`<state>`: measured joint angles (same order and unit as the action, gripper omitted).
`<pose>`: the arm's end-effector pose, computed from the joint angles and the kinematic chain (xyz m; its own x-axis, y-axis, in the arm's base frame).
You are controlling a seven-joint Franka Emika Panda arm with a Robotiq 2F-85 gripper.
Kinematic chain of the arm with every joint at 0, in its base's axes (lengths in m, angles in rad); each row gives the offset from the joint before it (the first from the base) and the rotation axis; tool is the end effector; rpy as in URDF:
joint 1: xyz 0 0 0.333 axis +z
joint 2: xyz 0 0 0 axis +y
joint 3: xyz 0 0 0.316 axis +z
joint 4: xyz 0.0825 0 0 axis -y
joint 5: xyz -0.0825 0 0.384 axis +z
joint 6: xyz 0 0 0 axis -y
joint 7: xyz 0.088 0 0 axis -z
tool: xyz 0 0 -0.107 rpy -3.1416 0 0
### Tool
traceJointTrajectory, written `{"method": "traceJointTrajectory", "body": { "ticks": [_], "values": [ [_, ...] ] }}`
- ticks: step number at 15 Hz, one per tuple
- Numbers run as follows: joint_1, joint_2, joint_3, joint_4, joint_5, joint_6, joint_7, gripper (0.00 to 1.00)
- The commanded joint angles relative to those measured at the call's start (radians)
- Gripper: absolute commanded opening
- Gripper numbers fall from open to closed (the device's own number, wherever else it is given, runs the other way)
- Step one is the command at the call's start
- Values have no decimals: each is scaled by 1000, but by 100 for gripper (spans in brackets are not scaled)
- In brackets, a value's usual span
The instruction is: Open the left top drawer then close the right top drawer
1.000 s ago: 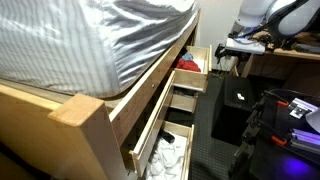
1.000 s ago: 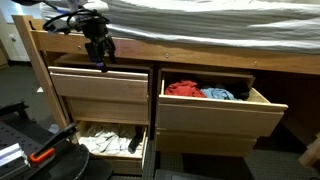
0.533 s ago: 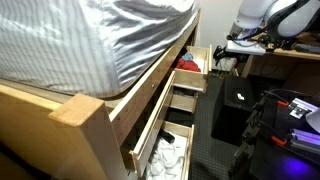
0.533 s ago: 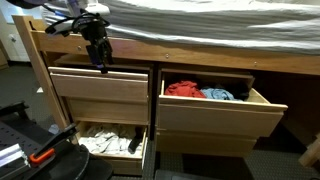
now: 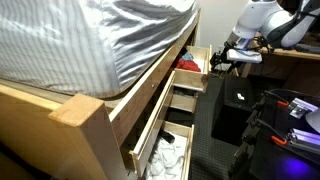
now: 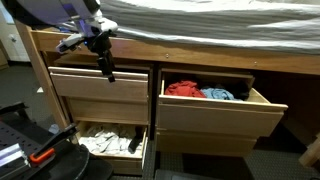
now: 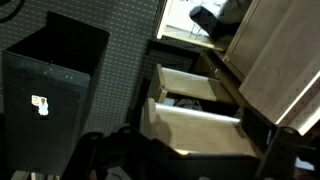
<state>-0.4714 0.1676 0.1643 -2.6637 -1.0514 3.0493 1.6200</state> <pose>0.4046 -0.0545 0.1957 0.5965 -0.7631 0.2486 -0.7678 -0.6328 -0.1002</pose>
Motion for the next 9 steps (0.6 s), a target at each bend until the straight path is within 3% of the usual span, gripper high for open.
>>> {"method": "traceJointTrajectory", "body": {
  "ticks": [1,4,5,6,8,9],
  "values": [
    [54,12,-137,72,-182,9,277,100],
    [58,49,-203,85,-313,7,519,100],
    [8,148,-204,72,-293,135,378,100],
    [1,164,-229,81,-376,180,409,100],
    [-21,285,-260,97,-426,235,354,100],
    [-26,315,-283,90,-443,205,344,100]
  ]
}}
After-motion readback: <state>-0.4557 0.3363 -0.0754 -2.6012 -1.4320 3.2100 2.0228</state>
